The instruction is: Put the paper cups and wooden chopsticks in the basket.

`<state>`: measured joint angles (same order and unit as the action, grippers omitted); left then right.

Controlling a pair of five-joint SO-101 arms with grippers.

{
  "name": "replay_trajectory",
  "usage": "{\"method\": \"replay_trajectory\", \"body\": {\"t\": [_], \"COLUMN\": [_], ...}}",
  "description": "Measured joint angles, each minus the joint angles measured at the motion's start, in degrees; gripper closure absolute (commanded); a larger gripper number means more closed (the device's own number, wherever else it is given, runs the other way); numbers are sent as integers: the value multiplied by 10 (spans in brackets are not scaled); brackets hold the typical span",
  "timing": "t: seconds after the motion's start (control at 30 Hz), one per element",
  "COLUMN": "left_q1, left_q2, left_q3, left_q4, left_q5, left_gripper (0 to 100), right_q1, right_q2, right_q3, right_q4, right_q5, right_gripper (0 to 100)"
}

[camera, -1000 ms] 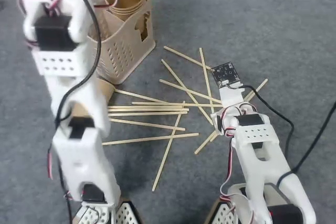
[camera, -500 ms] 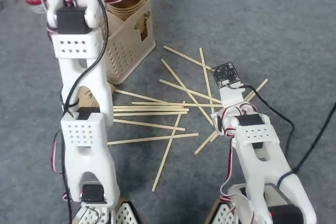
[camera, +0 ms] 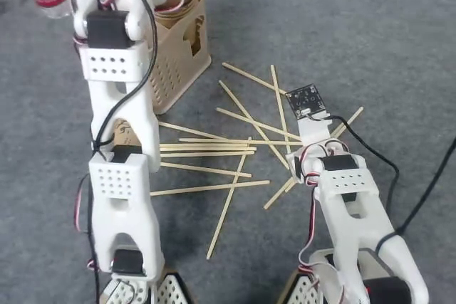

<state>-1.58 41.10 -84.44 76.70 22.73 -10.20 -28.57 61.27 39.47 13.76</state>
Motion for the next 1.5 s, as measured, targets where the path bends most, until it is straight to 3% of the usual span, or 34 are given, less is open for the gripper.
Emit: {"method": "replay_trajectory", "body": {"t": [0.17, 0.37, 0.8, 1.23, 1.5], "left_q1": [-1, -1, -66, -64, -63], "left_q2": [0, 0, 23, 144, 131], "left_q3": [29, 52, 69, 67, -80], "left_q4": [-21, -38, -82, -84, -32], "left_q5": [0, -28, -35, -124, -127], "left_gripper": [974, 848, 849, 849, 848], "right_q1": [0, 0, 1, 1, 1], "right_q2": [0, 0, 0, 0, 0], "right_q3": [0, 0, 0, 0, 0], "right_q4": [0, 0, 0, 0, 0], "right_q5": [0, 0, 0, 0, 0], "right_gripper": [990, 990, 990, 990, 990]}}
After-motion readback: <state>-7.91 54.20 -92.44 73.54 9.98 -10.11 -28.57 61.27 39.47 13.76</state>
